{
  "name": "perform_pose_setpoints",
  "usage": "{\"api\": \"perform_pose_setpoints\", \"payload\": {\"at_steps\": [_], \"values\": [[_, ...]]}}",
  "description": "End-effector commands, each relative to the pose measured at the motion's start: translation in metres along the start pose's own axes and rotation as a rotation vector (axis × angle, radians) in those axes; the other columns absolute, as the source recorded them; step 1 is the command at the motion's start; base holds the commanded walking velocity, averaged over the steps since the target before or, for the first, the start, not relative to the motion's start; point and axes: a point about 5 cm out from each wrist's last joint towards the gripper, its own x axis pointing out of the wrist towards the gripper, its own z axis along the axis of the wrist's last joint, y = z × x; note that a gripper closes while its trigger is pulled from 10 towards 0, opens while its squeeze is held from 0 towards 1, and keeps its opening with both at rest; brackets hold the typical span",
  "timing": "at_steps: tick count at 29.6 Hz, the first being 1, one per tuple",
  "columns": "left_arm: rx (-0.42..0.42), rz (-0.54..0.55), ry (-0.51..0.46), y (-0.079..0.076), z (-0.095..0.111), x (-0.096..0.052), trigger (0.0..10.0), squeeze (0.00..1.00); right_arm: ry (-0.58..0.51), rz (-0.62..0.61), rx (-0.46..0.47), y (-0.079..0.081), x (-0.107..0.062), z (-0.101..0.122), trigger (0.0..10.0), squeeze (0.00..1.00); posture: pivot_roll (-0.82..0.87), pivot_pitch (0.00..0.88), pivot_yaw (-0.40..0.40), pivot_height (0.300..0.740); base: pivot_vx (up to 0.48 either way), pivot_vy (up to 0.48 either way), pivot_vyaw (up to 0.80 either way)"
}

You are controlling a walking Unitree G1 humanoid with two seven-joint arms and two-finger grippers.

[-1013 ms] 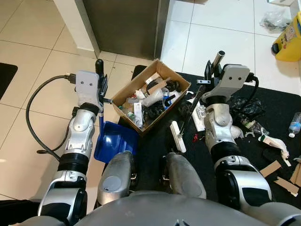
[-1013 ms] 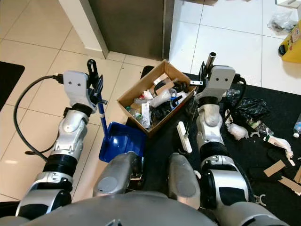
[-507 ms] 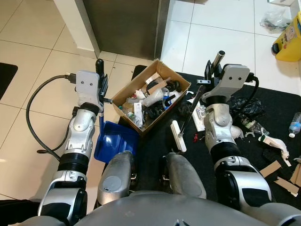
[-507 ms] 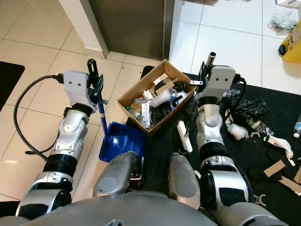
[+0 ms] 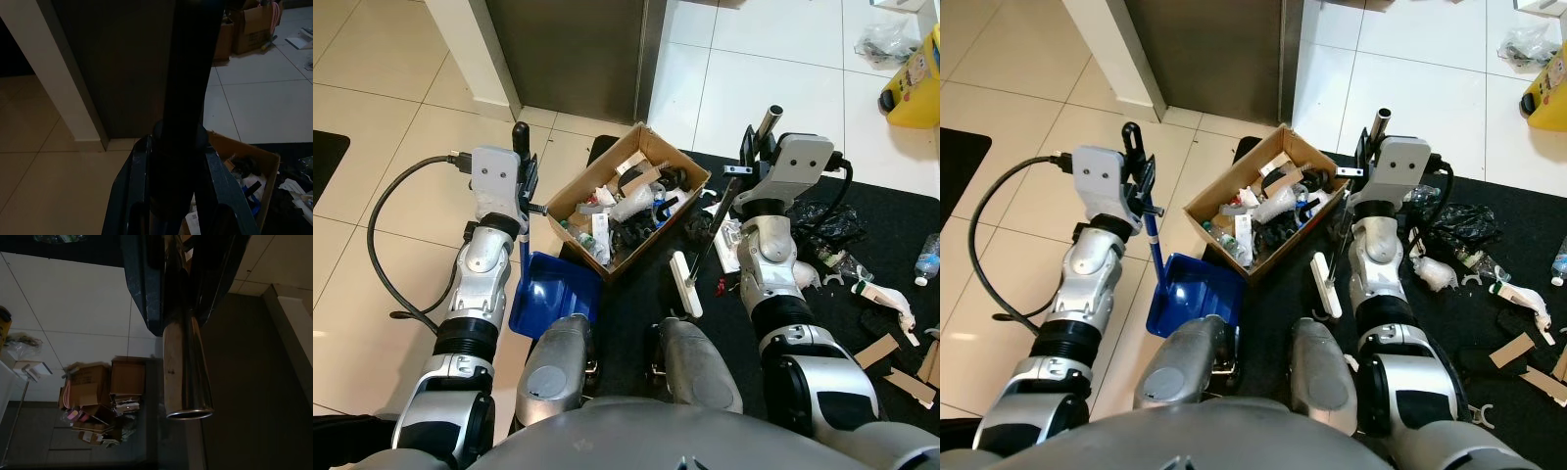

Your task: Sweep floor

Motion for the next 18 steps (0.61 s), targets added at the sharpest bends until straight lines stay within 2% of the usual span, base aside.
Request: {"api": "perform_pose_setpoints", "payload": {"at_steps": [1, 18], "values": [[-0.037, -0.006, -0.043, -0.0048, 0.0090, 0.0049, 10.0, 0.00, -0.025, 0.006, -0.001, 0.0018, 0.0017, 0.0050, 10.0, 0.00, 0.08, 0.000, 0.007, 0.740, 0.000, 0.000, 0.00], [-0.034, -0.004, -0.042, -0.0039, 0.0085, 0.0043, 10.0, 0.00, -0.020, 0.012, -0.006, 0.0017, 0.0016, 0.0043, 10.0, 0.00, 0.08, 0.000, 0.006, 0.740, 0.000, 0.000, 0.00]]}}
